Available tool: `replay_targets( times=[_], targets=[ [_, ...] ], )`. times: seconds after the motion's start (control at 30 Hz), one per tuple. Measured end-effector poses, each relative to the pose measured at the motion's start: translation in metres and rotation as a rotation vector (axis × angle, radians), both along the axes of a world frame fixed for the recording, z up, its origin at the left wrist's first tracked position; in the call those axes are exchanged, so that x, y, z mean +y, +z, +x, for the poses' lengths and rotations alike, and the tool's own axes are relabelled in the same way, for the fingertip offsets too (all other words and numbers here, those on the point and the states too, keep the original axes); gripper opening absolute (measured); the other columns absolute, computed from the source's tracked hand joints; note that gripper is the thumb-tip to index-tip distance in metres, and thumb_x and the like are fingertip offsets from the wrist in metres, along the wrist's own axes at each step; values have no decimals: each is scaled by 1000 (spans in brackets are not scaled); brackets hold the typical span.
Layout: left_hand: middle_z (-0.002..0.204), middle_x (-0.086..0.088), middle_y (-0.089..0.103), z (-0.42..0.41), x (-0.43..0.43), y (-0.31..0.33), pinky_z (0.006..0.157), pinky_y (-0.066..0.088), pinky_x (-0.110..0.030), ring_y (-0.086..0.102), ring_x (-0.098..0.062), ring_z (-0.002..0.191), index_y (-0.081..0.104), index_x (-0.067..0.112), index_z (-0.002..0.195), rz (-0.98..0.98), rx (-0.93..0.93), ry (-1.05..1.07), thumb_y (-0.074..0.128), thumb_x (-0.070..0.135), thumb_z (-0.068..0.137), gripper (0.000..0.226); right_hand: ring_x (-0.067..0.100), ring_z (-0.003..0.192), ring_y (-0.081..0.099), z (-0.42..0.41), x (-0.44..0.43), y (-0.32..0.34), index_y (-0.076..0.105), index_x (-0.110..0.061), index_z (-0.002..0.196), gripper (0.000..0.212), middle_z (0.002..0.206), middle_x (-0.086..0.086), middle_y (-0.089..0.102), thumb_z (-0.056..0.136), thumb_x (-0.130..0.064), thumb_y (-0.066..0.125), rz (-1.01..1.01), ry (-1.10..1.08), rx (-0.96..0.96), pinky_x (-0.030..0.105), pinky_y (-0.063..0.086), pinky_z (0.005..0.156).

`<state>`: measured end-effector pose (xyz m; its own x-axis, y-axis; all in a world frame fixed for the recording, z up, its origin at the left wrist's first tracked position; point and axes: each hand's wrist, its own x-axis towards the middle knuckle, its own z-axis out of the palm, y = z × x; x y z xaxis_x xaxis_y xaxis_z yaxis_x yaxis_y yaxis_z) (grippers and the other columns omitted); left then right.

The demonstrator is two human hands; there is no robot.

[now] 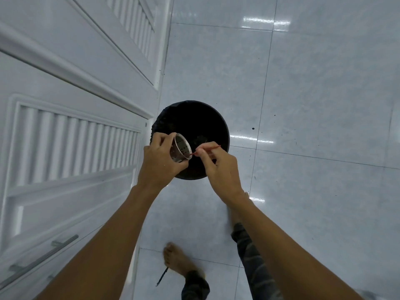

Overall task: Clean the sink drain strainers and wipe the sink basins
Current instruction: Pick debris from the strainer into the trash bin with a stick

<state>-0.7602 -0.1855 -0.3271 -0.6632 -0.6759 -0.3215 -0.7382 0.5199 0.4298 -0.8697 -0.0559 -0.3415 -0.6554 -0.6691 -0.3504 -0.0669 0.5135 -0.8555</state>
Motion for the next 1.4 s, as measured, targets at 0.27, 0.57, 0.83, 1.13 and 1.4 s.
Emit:
replay_targets(
  times=[0.27,0.57,0.83,1.13,1.4],
  targets=[
    [130,-13,53,-1,-4,-6,104,50,-51,58,-31,115,55,12,143,55,-69,58,87,41,76,79,6,95,69,-12,-10,-7,73,-18,112,19,102,-8,75,103,-28,59,13,-138,9,21,58,86],
    [122,-8,63,-7,-8,-14,102,50,-51,63,-27,108,51,11,134,98,-99,110,87,44,75,77,15,104,68,-9,-8,-21,74,-20,104,21,107,-1,76,104,-32,56,147,-276,-238,35,57,97],
    [122,-9,64,-8,-6,-24,105,44,-49,61,-28,111,59,17,137,80,-146,3,85,46,76,73,16,101,69,-5,-7,-29,74,-20,107,21,104,-1,77,104,-31,57,168,-265,-280,34,57,95],
    [120,-6,64,-15,-11,-20,101,50,-52,63,-24,108,61,17,134,123,-47,14,89,40,73,71,16,97,68,-14,-9,-34,69,-29,95,16,98,-2,77,104,-31,56,175,-335,-354,32,57,88],
    [121,1,63,-7,-18,-26,82,47,-7,59,-9,106,56,21,131,207,110,92,93,34,71,71,0,92,68,-22,-19,-22,72,-20,107,18,97,-7,77,103,-31,58,55,-125,-261,20,55,82]
  ],
)
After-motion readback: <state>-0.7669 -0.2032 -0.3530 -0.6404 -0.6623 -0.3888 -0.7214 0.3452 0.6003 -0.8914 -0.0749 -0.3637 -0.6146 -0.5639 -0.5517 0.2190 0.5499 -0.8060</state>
